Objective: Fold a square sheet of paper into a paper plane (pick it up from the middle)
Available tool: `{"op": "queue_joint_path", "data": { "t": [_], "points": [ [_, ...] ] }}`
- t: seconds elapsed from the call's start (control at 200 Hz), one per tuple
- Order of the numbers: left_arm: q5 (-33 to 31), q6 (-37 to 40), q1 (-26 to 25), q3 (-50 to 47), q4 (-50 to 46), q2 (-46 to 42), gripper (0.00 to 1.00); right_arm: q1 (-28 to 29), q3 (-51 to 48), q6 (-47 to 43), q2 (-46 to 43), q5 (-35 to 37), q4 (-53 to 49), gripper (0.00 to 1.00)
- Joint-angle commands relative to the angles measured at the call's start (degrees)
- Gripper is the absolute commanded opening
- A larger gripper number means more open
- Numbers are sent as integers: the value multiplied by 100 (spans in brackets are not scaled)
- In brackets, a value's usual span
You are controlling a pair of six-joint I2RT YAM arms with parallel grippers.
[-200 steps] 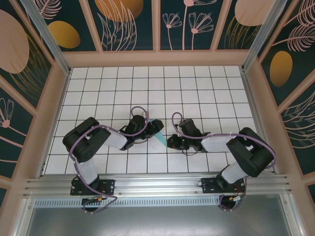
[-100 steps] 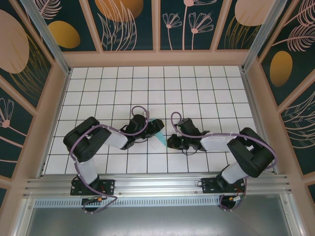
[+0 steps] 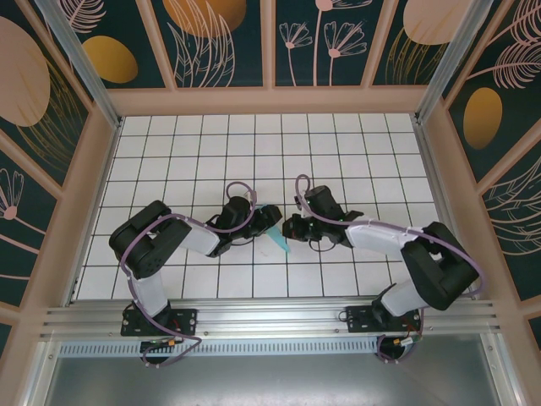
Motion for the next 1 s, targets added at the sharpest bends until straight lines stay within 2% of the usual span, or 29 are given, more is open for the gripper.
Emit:
{"op": "queue_joint_path", "data": {
  "t": [0.0,0.245,0.39,0.54,0.676,0.816,0.996],
  "points": [
    [-154,177,70,18,-533,250,57,-35,-42,214,357,-521,534,8],
    [-134,183,63,40,-554,266,57,-273,-382,145,960,-1311,842,8],
    [-132,171,65,35,-552,280,57,-274,-663,24,1230,-1513,892,7],
    [-139,160,63,35,-547,283,57,-273,-687,-208,1265,-1331,523,7],
    [-132,151,67,27,-551,274,57,-272,-491,-222,893,-1321,302,7],
    [-99,169,58,24,-537,283,57,-280,-251,-24,631,-1338,465,7],
    [-22,177,65,78,-517,344,57,-283,25,206,970,-1511,819,7]
  ]
}}
